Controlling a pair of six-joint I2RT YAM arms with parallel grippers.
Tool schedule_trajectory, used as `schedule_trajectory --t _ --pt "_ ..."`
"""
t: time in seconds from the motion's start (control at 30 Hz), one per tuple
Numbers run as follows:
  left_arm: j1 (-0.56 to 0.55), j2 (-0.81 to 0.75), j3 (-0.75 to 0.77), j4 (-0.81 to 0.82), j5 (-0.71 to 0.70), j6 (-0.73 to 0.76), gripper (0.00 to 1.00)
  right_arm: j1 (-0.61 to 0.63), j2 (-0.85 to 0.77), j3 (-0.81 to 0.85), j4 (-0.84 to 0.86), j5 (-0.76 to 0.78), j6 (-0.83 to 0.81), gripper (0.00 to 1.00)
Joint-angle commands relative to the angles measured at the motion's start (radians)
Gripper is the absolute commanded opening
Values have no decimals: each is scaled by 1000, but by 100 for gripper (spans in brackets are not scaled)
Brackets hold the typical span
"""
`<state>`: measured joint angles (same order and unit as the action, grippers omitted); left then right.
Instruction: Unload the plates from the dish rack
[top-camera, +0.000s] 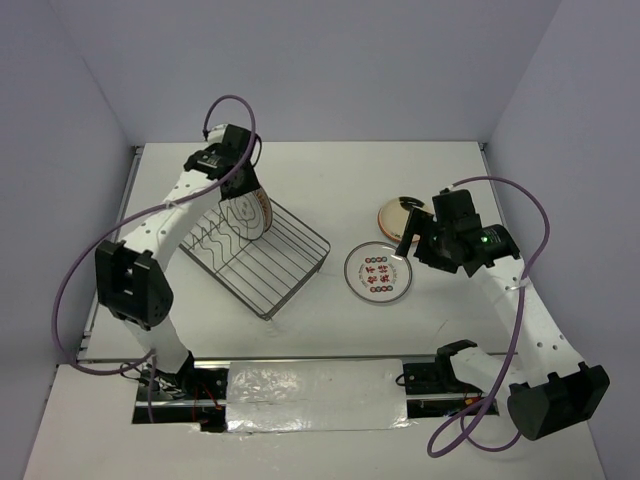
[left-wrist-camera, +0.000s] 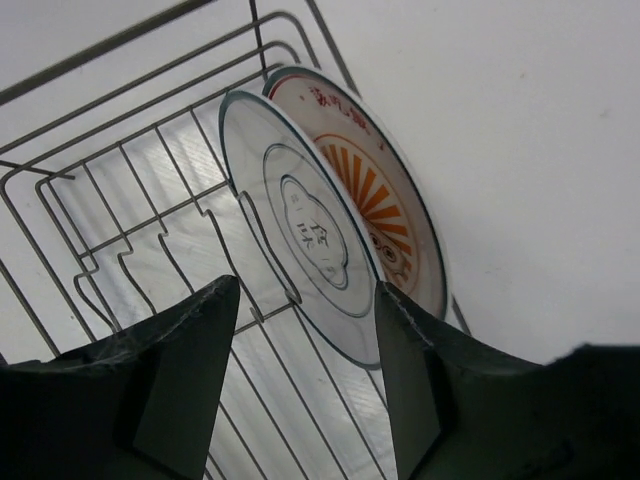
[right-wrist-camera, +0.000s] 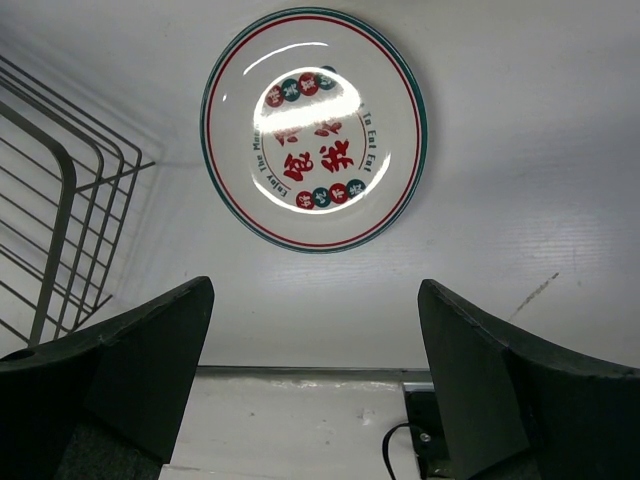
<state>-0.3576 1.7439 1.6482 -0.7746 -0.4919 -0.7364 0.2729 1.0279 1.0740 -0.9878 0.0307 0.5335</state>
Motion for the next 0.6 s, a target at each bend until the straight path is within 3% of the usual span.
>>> schedule_trajectory --t 0.0,0.07,0.23,0.57 --pt "2 -116 29 60 30 -3 69 11 -3 14 8 12 -9 90" --pt "2 -119 30 81 41 -6 70 11 4 15 12 9 -10 90" --pt "2 -23 107 25 36 -27 61 11 20 37 11 1 -15 90" --pt "5 40 29 72 36 -54 52 11 11 41 -3 8 -24 90"
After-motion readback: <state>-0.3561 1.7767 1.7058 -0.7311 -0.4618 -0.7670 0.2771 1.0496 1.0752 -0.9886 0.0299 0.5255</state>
